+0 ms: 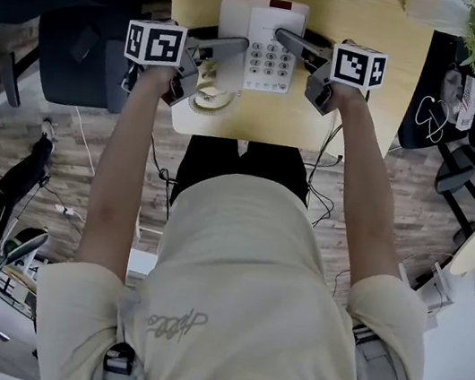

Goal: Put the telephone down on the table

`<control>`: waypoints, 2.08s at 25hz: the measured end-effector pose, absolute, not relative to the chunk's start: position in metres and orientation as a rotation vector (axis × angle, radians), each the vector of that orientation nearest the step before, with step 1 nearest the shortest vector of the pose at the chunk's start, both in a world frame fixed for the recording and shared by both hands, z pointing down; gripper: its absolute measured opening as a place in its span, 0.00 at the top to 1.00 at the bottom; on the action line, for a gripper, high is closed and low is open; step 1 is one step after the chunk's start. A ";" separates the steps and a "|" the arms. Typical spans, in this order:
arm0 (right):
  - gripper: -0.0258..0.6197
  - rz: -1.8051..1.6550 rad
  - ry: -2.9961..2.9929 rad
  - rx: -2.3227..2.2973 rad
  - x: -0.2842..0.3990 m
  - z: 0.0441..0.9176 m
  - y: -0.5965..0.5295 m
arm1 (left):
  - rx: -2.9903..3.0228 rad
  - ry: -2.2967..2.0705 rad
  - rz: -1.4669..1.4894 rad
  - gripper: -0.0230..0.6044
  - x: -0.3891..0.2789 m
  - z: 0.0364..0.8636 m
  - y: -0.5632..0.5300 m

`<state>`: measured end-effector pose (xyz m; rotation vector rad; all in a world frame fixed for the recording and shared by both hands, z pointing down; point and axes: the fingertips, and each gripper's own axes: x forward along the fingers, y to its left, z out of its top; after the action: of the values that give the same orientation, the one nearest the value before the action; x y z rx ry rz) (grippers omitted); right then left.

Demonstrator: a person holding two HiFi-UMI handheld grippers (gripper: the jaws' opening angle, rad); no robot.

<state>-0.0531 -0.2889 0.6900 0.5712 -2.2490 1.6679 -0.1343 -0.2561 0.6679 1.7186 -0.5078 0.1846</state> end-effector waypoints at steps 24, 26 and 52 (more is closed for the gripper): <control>0.57 1.416 -2.189 0.677 -0.051 0.684 -0.296 | 1.692 -0.572 0.130 0.33 -0.142 0.670 -0.260; 0.57 1.362 -2.182 0.683 -0.051 0.683 -0.297 | 1.695 -0.583 0.135 0.34 -0.142 0.670 -0.260; 0.59 1.269 -2.194 0.721 -0.044 0.679 -0.294 | 1.758 -0.649 0.298 0.34 -0.136 0.667 -0.259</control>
<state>-0.0438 -0.2942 0.6793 0.7212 -2.1937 1.2692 -0.1365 -0.2594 0.6667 1.7581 -0.6486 0.2981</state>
